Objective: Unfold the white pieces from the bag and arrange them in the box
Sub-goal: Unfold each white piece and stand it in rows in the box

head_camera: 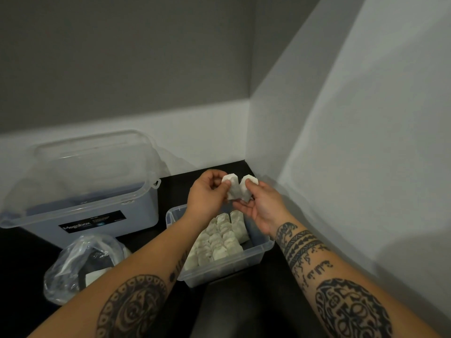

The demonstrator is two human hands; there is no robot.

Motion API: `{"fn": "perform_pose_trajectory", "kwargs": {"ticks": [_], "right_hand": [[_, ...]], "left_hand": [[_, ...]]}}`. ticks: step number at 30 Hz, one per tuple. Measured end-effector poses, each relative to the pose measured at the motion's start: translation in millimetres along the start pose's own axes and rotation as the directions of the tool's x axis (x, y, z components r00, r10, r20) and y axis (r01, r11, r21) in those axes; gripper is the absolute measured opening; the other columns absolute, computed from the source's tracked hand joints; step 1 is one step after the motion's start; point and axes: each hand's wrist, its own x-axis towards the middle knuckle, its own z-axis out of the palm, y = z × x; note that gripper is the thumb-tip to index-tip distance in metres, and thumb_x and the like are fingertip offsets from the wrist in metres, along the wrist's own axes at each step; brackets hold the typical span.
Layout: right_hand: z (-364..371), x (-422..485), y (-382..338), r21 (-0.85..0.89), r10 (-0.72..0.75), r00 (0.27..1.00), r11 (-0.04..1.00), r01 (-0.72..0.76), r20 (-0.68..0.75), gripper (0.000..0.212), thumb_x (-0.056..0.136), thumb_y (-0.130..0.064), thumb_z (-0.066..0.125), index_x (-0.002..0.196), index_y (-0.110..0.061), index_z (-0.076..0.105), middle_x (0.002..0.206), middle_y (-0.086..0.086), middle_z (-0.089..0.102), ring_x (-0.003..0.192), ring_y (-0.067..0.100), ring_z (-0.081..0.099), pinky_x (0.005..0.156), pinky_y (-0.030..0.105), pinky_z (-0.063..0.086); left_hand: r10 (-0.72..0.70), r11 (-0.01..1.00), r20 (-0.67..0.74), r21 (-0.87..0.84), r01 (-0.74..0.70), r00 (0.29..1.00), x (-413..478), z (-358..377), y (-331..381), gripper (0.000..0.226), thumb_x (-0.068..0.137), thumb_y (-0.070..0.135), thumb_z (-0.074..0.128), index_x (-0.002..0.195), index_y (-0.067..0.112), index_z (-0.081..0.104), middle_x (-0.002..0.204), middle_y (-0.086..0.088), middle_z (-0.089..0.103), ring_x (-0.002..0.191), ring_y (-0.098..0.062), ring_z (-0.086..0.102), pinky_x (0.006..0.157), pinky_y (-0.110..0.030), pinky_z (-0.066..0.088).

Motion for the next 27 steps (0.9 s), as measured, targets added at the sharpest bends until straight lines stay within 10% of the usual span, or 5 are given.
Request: {"fn": "perform_pose_trajectory", "kwargs": {"ticks": [13,27], "right_hand": [[-22.3,5.7,6.1,-0.075,-0.121,0.966,0.991,0.107,-0.227,0.009,0.102,-0.022,0.057,0.105,-0.024,0.066,0.112,0.007,0.072,0.106,0.022,0.07,0.077,0.03,0.062],[-20.1,4.4,3.5,-0.129,-0.14,0.963,0.985,0.112,-0.231,0.012,0.102,-0.024,0.058,0.094,-0.032,0.065,0.11,0.005,0.071,0.102,0.02,0.069,0.076,0.031,0.063]], "left_hand": [[-0.209,0.829,0.098,0.546,0.123,0.973,-14.1,17.8,-62.0,0.014,0.092,0.017,0.068,0.086,0.028,0.063,0.083,0.003,0.071,0.079,-0.015,0.069,0.079,-0.034,0.06],[-0.296,0.684,0.219,0.728,0.046,0.93,-6.6,44.0,-75.1,0.008,0.097,0.022,0.063,0.094,0.028,0.065,0.1,-0.002,0.072,0.088,-0.019,0.07,0.081,-0.035,0.06]]}}
